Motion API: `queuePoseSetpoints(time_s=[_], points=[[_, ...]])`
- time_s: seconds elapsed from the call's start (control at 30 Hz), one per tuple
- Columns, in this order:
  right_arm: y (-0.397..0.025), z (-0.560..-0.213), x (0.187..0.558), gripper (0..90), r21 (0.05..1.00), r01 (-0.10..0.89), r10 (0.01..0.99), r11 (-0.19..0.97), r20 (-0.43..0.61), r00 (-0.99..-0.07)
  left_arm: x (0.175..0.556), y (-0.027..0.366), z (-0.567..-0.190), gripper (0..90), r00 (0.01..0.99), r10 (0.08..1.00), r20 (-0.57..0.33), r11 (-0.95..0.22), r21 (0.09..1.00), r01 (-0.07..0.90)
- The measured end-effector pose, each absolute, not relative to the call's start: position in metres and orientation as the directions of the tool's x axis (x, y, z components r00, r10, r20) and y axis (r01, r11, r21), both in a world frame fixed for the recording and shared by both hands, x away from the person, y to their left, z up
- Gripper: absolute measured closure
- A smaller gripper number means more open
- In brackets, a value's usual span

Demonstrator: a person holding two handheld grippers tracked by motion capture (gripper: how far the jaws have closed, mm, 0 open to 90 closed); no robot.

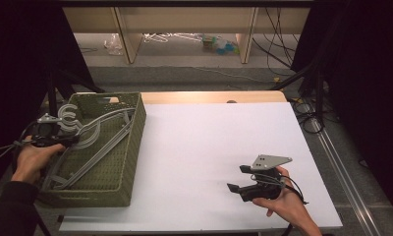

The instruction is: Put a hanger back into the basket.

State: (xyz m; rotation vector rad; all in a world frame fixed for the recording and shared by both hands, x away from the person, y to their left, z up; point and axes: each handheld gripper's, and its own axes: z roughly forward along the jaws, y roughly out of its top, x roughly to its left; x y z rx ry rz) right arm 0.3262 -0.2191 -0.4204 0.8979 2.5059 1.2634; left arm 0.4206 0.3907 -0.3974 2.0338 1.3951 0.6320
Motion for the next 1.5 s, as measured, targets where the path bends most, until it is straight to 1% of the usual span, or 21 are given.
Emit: queuePoseSetpoints(time_s=[0.13, 0.23, 0.3, 0.33, 0.43, 0.47, 0.5, 0.53, 0.57, 0.67, 0.7, 0.77, 0.8, 0.87, 0.97, 1.07, 1.1, 1.2, 1.27, 1.33, 1.5], points=[[-0.219, -0.421, 0.327, 24.5, 0.782, 0.431, 0.597, 0.451, 0.094, -0.796, 0.425, 0.396, -0.399, 76.3, 0.381, 0.921, 0.083, -0.33, 0.687, 0.648], [-0.219, -0.421, 0.327, 24.5, 0.782, 0.431, 0.597, 0.451, 0.094, -0.796, 0.425, 0.396, -0.403, 76.1, 0.341, 0.938, 0.065, -0.289, 0.69, 0.664], [-0.219, -0.421, 0.327, 24.5, 0.78, 0.434, 0.598, 0.451, 0.097, -0.795, 0.428, 0.399, -0.404, 75.2, 0.352, 0.932, 0.086, -0.314, 0.679, 0.664], [-0.219, -0.422, 0.327, 24.5, 0.782, 0.431, 0.6, 0.45, 0.092, -0.795, 0.426, 0.397, -0.406, 72.9, 0.312, 0.947, 0.073, -0.277, 0.677, 0.682], [-0.219, -0.421, 0.327, 24.5, 0.781, 0.432, 0.599, 0.452, 0.094, -0.795, 0.424, 0.401, -0.405, 67.8, 0.305, 0.95, 0.069, -0.266, 0.69, 0.673], [-0.219, -0.422, 0.327, 24.5, 0.778, 0.436, 0.601, 0.453, 0.095, -0.794, 0.421, 0.399, -0.405, 65.8, 0.277, 0.959, 0.057, -0.238, 0.693, 0.681], [-0.219, -0.422, 0.327, 24.5, 0.777, 0.442, 0.603, 0.449, 0.101, -0.791, 0.421, 0.402, -0.403, 62.2, 0.3, 0.95, 0.086, -0.272, 0.697, 0.664], [-0.22, -0.423, 0.327, 24.5, 0.778, 0.437, 0.602, 0.452, 0.096, -0.793, 0.416, 0.4, -0.401, 59.5, 0.248, 0.967, 0.061, -0.216, 0.714, 0.666], [-0.219, -0.423, 0.328, 24.5, 0.777, 0.438, 0.603, 0.451, 0.097, -0.792, 0.414, 0.399, -0.399, 57.1, 0.229, 0.972, 0.045, -0.19, 0.725, 0.663], [-0.22, -0.424, 0.328, 24.4, 0.778, 0.441, 0.605, 0.447, 0.1, -0.79, 0.405, 0.394, -0.39, 50.5, 0.232, 0.973, 0.016, -0.16, 0.769, 0.619], [-0.22, -0.424, 0.327, 24.4, 0.778, 0.441, 0.607, 0.447, 0.098, -0.788, 0.4, 0.389, -0.387, 49.3, 0.224, 0.974, -0.015, -0.128, 0.784, 0.607], [-0.22, -0.424, 0.328, 24.3, 0.779, 0.442, 0.612, 0.445, 0.096, -0.785, 0.392, 0.38, -0.38, 45.7, 0.287, 0.958, 0.006, -0.176, 0.803, 0.569], [-0.22, -0.424, 0.328, 24.2, 0.78, 0.443, 0.615, 0.443, 0.096, -0.783, 0.389, 0.375, -0.379, 44.9, 0.285, 0.958, -0.01, -0.159, 0.812, 0.561], [-0.221, -0.425, 0.328, 24.1, 0.776, 0.449, 0.617, 0.443, 0.1, -0.781, 0.381, 0.366, -0.374, 42.6, 0.314, 0.949, -0.004, -0.176, 0.823, 0.54], [-0.22, -0.425, 0.328, 23.9, 0.777, 0.442, 0.614, 0.448, 0.092, -0.784, 0.372, 0.356, -0.37, 40.8, 0.341, 0.94, 0.011, -0.198, 0.832, 0.518], [-0.219, -0.424, 0.327, 23.9, 0.776, 0.449, 0.615, 0.443, 0.1, -0.782, 0.363, 0.345, -0.366, 40.7, 0.406, 0.914, 0.005, -0.219, 0.848, 0.483], [-0.22, -0.425, 0.328, 23.7, 0.776, 0.444, 0.616, 0.447, 0.092, -0.782, 0.358, 0.34, -0.365, 40.7, 0.413, 0.91, -0.025, -0.192, 0.859, 0.475], [-0.22, -0.426, 0.328, 23.5, 0.778, 0.446, 0.619, 0.443, 0.094, -0.78, 0.349, 0.329, -0.359, 40.2, 0.446, 0.895, 0.011, -0.23, 0.868, 0.44], [-0.22, -0.426, 0.328, 23.4, 0.778, 0.445, 0.618, 0.443, 0.094, -0.78, 0.344, 0.324, -0.356, 39.5, 0.456, 0.89, -0.001, -0.222, 0.873, 0.434], [-0.22, -0.425, 0.328, 23.4, 0.779, 0.445, 0.618, 0.442, 0.095, -0.78, 0.342, 0.32, -0.353, 39.0, 0.472, 0.882, 0.021, -0.246, 0.873, 0.421], [-0.22, -0.425, 0.328, 23.2, 0.78, 0.446, 0.616, 0.44, 0.1, -0.782, 0.336, 0.308, -0.346, 38.7, 0.491, 0.87, 0.029, -0.256, 0.879, 0.401]])
